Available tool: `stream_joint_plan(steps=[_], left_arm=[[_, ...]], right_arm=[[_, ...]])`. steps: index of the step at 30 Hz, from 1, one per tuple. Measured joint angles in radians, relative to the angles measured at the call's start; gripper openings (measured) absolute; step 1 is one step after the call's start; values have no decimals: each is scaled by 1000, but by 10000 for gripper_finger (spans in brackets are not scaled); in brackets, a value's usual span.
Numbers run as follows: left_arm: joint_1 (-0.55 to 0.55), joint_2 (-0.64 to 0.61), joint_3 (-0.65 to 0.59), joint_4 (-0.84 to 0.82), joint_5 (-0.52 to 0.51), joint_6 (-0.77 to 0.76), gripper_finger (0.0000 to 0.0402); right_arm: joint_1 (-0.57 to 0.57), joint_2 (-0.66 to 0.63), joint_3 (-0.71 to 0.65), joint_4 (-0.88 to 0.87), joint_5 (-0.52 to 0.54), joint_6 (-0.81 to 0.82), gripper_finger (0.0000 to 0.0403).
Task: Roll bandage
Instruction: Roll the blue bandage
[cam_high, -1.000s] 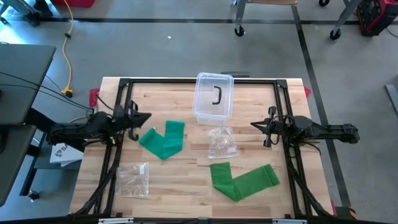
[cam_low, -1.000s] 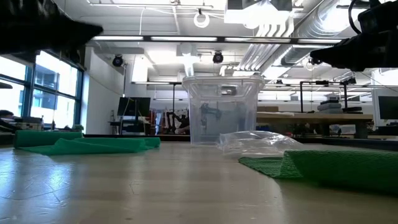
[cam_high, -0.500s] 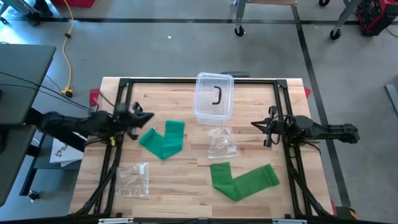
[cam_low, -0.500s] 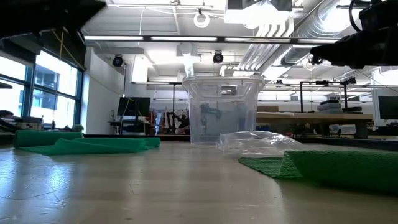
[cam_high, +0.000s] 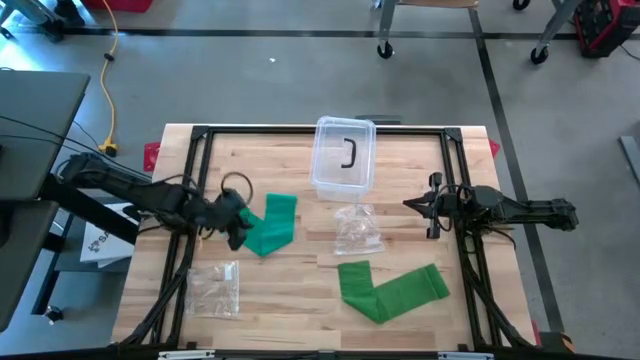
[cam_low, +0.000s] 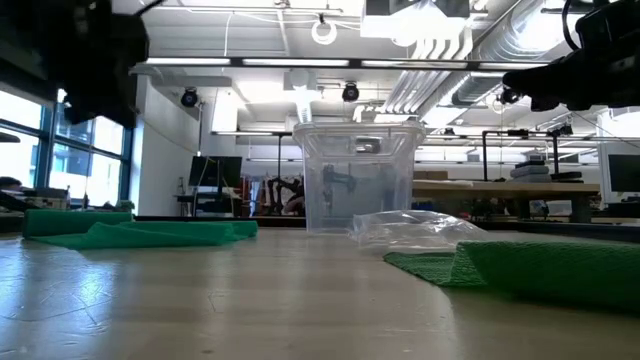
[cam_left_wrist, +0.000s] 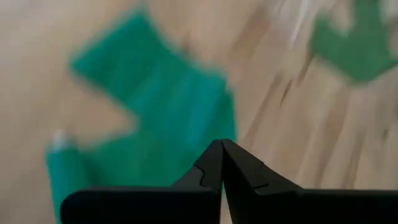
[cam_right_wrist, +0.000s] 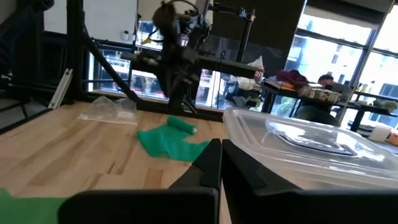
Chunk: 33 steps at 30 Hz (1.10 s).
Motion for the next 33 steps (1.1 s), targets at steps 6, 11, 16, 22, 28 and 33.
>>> stream_joint_plan(steps=[6, 11, 16, 22, 28, 33], left_arm=[[-92, 104, -43, -179, 88, -479, 4], [-166, 152, -92, -192, 142, -646, 12], [-199, 193, -128, -217, 126, -671, 8], [-198, 269, -132, -207, 90, -651, 1], [-147, 349, -127, -196, 1, -645, 1], [-100, 369, -128, -168, -66, -576, 1]], right_arm=[[0, 0, 0, 0, -1, 5, 0], [0, 0, 0, 0, -1, 4, 0], [0, 0, 0, 0, -2, 2, 0], [0, 0, 0, 0, -2, 2, 0], [0, 0, 0, 5, -2, 2, 0], [0, 0, 0, 7, -2, 5, 0]])
